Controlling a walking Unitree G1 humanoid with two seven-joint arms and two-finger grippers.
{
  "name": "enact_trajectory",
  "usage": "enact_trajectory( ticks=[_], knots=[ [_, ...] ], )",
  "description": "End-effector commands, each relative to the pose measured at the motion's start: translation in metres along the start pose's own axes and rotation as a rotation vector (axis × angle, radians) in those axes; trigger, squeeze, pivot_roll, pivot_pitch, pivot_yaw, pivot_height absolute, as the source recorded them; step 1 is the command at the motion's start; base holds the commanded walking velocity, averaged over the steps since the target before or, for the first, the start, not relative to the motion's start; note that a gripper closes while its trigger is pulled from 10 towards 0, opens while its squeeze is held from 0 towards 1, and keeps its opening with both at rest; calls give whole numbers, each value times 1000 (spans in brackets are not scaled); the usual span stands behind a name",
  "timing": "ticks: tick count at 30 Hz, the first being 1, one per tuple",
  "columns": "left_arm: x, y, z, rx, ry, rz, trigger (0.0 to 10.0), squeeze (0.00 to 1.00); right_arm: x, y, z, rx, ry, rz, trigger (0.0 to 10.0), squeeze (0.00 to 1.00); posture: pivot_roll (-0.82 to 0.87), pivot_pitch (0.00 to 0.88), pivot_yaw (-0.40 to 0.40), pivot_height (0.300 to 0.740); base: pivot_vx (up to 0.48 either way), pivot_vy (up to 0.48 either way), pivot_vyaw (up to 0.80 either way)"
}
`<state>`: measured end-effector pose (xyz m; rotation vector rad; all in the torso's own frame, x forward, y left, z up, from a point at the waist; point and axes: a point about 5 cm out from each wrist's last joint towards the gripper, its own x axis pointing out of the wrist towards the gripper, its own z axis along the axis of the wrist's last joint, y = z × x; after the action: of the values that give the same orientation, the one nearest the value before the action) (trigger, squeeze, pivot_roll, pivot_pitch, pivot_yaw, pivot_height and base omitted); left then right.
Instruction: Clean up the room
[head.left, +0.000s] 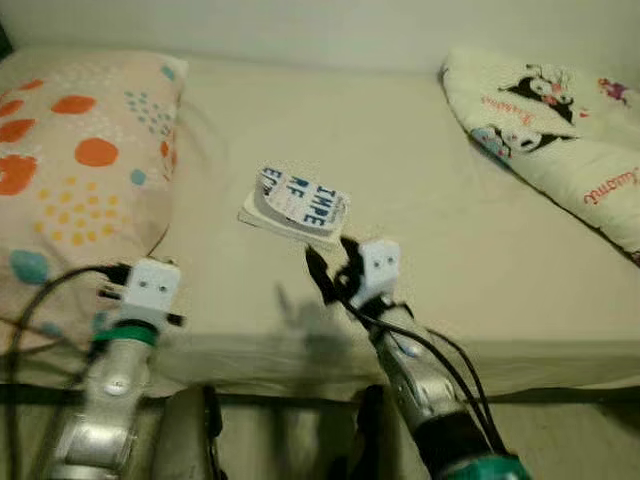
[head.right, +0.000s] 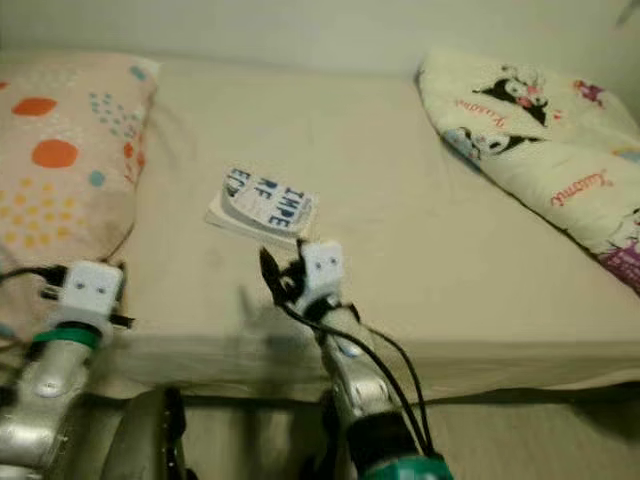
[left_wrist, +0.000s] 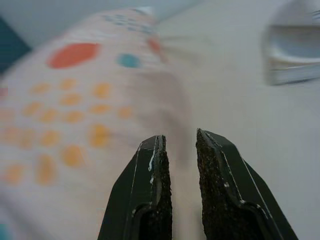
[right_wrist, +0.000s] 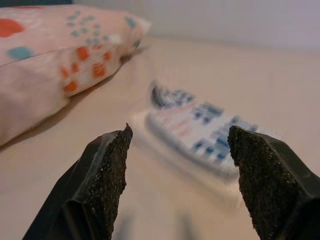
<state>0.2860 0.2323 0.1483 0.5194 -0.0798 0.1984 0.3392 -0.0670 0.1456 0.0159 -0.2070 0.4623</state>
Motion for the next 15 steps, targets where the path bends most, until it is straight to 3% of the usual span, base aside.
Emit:
enact_trajectory(
  ticks=[1, 3, 4, 8, 10, 12, 13, 14, 15],
  knots=[
    [1, 15, 7, 46, -43, 19, 10000, 0, 4, -3, -2, -111, 12, -21, 10000, 0, 221, 163, -87, 499, 0, 0, 0],
    [3, 31, 13, 79, -63, 44, 10000, 0, 12, -6, 5, -175, -4, -36, 10000, 0, 233, 181, -89, 489, 0, 0, 0],
    [3, 31, 13, 79, -63, 44, 10000, 0, 12, -6, 5, -175, -4, -36, 10000, 0, 233, 181, -89, 489, 0, 0, 0],
    [2, 54, 25, 143, -102, 75, 10000, 0, 27, -16, 13, -458, 22, -55, 10000, 0, 255, 214, -99, 479, 0, 0, 0],
    [2, 54, 25, 143, -102, 75, 10000, 0, 27, -16, 13, -458, 22, -55, 10000, 0, 255, 214, -99, 479, 0, 0, 0],
    [-3, 61, 30, 187, -121, 69, 10000, 0, 37, -12, 12, -660, 58, -9, 10000, 0, 270, 243, -114, 479, 0, 0, 0],
    [-7, 64, 32, 206, -125, 62, 10000, 0, 43, -6, 9, -804, 90, 35, 10000, 0, 276, 258, -119, 479, 0, 0, 0],
    [-7, 64, 32, 206, -125, 62, 10000, 0, 43, -6, 9, -804, 90, 35, 10000, 0, 276, 258, -119, 479, 0, 0, 0],
    [-10, 65, 33, 218, -127, 57, 10000, 0, 45, -4, 8, -902, 108, 62, 10000, 0, 276, 258, -119, 479, 0, 0, 0]
  ],
)
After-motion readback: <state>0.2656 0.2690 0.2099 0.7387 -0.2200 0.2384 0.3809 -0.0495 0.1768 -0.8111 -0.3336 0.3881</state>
